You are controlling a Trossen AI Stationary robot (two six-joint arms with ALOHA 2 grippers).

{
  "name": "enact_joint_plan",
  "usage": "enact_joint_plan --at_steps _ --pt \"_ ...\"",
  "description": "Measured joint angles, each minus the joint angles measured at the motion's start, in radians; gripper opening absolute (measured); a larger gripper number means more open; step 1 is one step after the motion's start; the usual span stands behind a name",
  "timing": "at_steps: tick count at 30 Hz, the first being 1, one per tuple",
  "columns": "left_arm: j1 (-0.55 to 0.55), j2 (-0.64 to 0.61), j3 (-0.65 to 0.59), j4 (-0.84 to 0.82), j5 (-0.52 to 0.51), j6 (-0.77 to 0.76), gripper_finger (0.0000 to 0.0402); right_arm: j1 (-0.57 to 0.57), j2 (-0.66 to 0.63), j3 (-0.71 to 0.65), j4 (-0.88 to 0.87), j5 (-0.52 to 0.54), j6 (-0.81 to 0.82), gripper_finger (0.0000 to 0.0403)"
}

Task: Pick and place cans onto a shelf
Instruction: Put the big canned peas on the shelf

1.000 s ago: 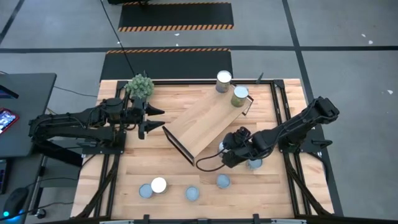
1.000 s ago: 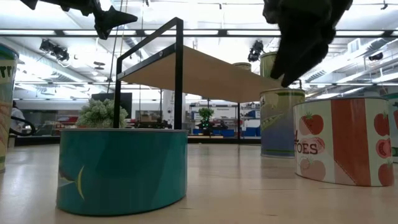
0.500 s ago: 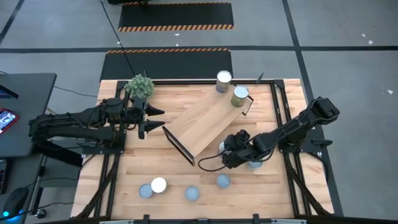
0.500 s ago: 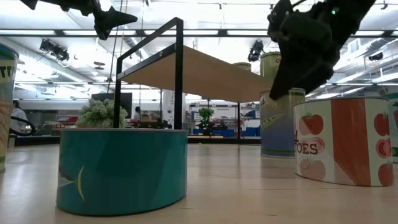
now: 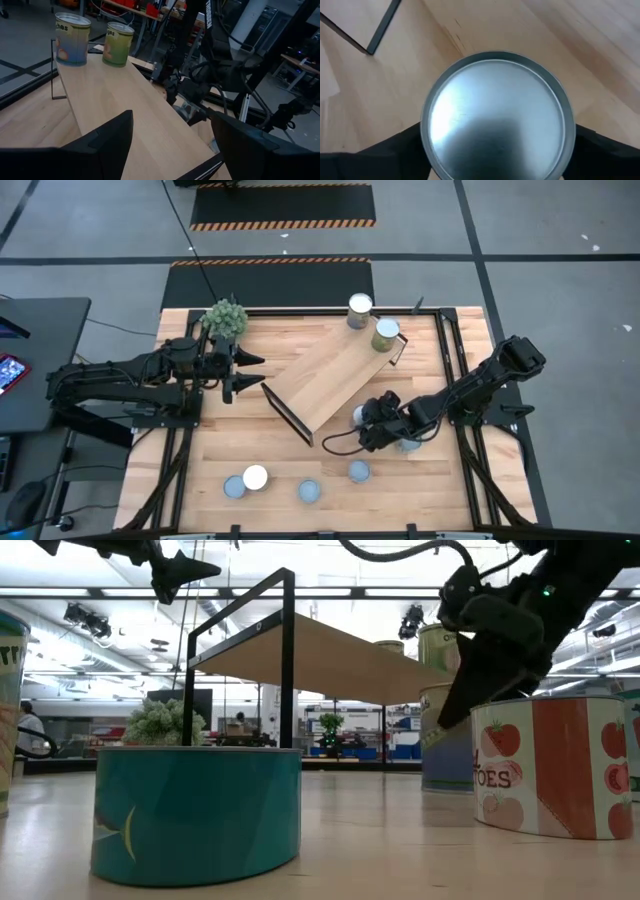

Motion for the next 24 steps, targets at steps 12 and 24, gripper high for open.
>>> enact_joint_plan --at_steps 12,24 --pt "0.000 0.000 0.000 0.000 0.000 0.000 0.0275 -0.001 -0.107 0.184 -0.373 -0.096 -0.004 0.0309" --pt "0.000 0.000 0.000 0.001 0.000 0.000 0.0275 -0.150 -0.224 0.436 -0.577 -0.006 -0.062 0.0308"
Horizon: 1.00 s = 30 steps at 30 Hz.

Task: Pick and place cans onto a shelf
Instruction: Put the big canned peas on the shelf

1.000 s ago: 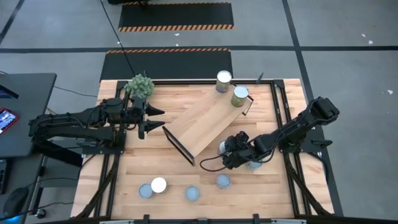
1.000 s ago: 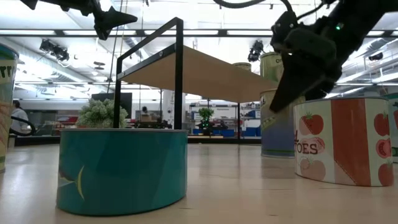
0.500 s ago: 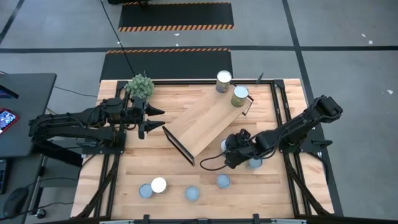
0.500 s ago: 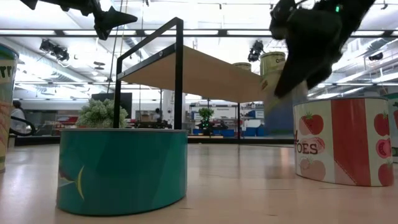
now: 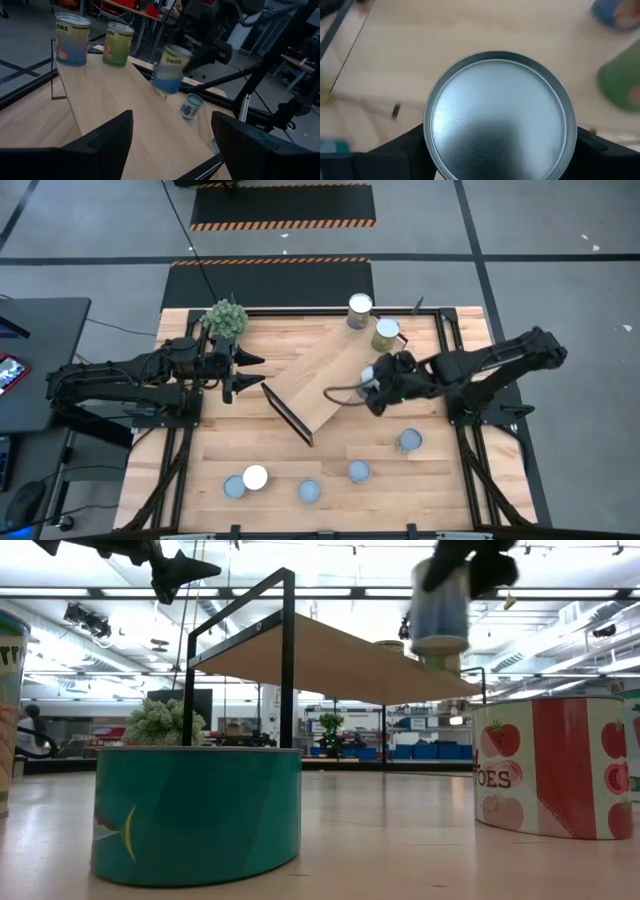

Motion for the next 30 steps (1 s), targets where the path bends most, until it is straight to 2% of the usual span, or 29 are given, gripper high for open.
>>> enact_joint_plan --at_steps 9,15,19,26,30 --pt "0.000 0.000 0.000 0.001 0.000 -0.017 0.0275 -0.122 0.156 0.078 0.182 0.158 -0.077 0.0308" --pt "0.000 0.000 0.000 0.000 0.000 -0.025 0.0275 -0.202 0.290 0.209 0.221 0.224 -0.140 0.0309" --pt "0.000 0.000 0.000 0.000 0.000 -0.025 0.0275 -0.238 0.370 0.299 0.201 0.274 -0.128 0.0309" --pt "0.000 0.000 0.000 0.000 0.000 -0.025 0.0275 -0.296 0.491 0.463 0.052 0.271 -0.001 0.0309" --pt "0.000 0.000 0.000 0.000 0.000 -0.025 0.0275 -0.326 0.525 0.526 -0.044 0.229 0.097 0.0309"
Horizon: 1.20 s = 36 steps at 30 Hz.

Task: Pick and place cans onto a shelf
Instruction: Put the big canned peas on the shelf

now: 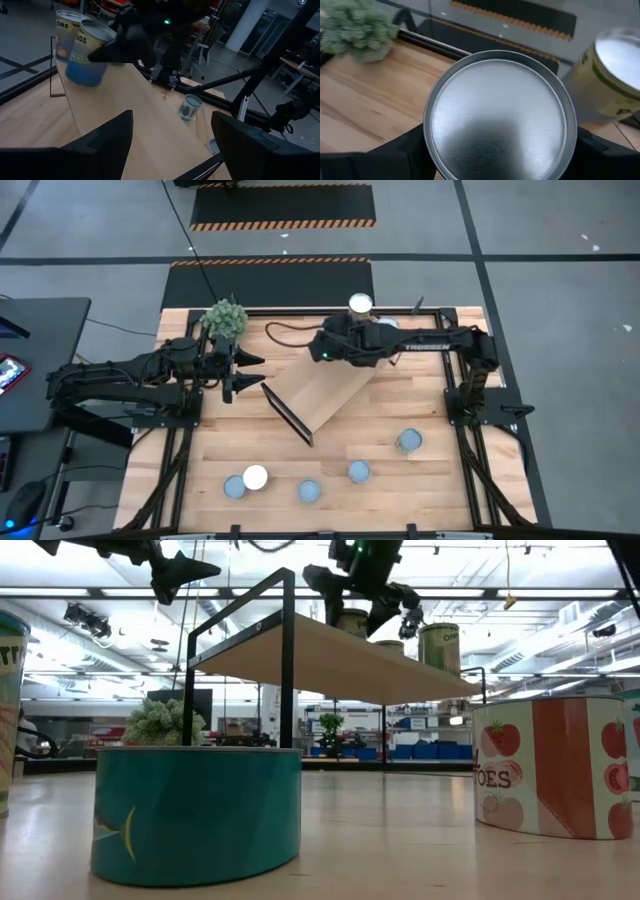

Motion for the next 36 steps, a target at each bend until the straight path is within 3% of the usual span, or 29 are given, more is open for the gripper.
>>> enact_joint_plan --at_steps 5,14,26,36 --pt "0.000 0.000 0.000 0.000 0.000 0.000 0.0275 -0.026 0.012 0.008 -0.082 -0.019 0.084 0.0308" --pt "0.000 0.000 0.000 0.000 0.000 0.011 0.0275 -0.063 0.010 0.010 -0.112 -0.082 0.087 0.0310" --pt "0.000 0.000 0.000 0.000 0.035 0.011 0.0275 -0.063 0.010 0.009 -0.112 -0.105 0.084 0.0378" --pt "0.000 0.000 0.000 0.000 0.035 0.011 0.0275 -0.061 -0.009 0.008 -0.110 -0.086 0.039 0.0379"
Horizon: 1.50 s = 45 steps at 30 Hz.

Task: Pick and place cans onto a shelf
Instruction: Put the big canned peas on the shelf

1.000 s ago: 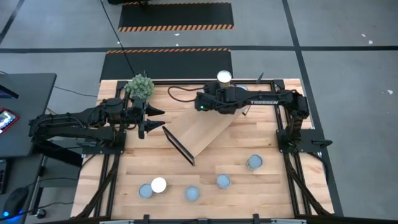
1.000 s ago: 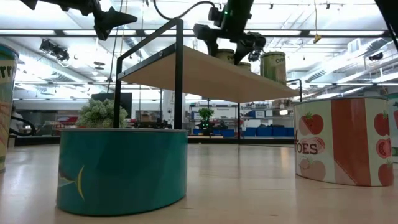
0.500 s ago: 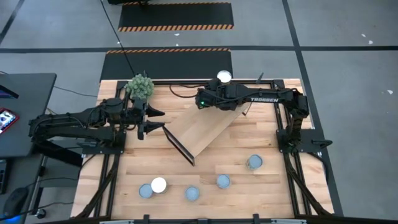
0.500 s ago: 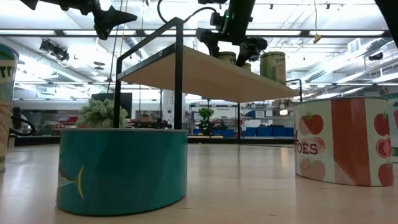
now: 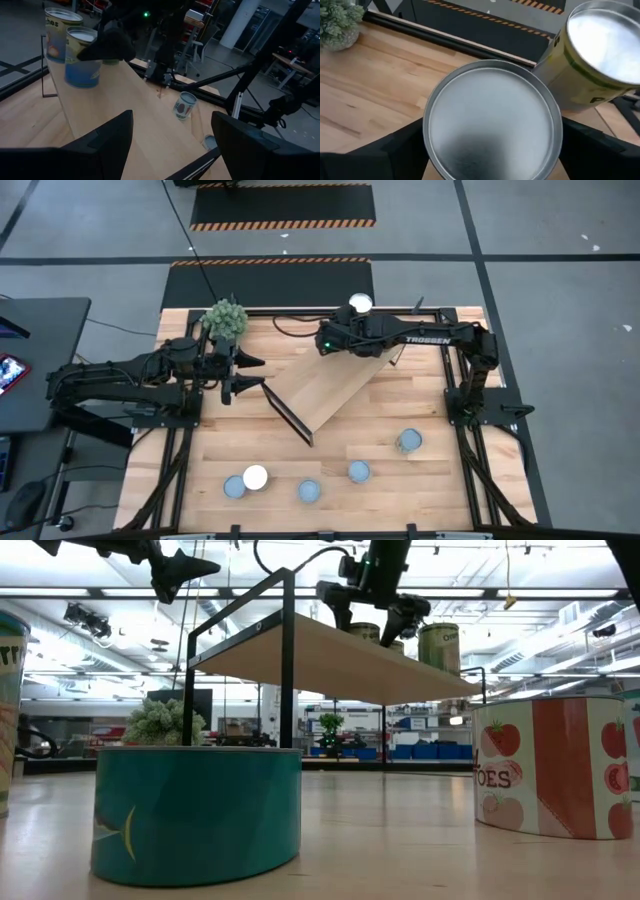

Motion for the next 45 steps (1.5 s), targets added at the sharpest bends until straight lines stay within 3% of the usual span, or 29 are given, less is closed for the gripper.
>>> enact_joint_plan --at_steps 10,15,23,30,36,45 --pt "0.000 0.000 0.000 0.000 0.000 0.000 0.0275 0.001 -0.034 0.000 0.005 0.038 -0.134 0.0379" --pt "0.000 0.000 0.000 0.000 0.000 0.000 0.0275 0.004 -0.055 0.000 0.027 0.030 -0.326 0.0379" --pt "0.000 0.000 0.000 0.000 0.000 -0.001 0.0275 0.007 -0.080 0.000 0.069 -0.104 -0.719 0.0379" --pt "0.000 0.000 0.000 0.000 0.000 -0.004 0.0275 0.007 -0.081 0.000 0.061 -0.095 -0.973 0.0379" --pt "-0.001 0.000 0.000 0.000 0.000 -0.004 0.0275 -0.004 -0.081 0.000 0.060 -0.053 -1.056 0.0376" --pt "0.000 0.000 0.000 0.000 0.000 -0.003 0.0275 -0.053 -0.081 0.000 0.060 -0.051 -1.048 0.0375"
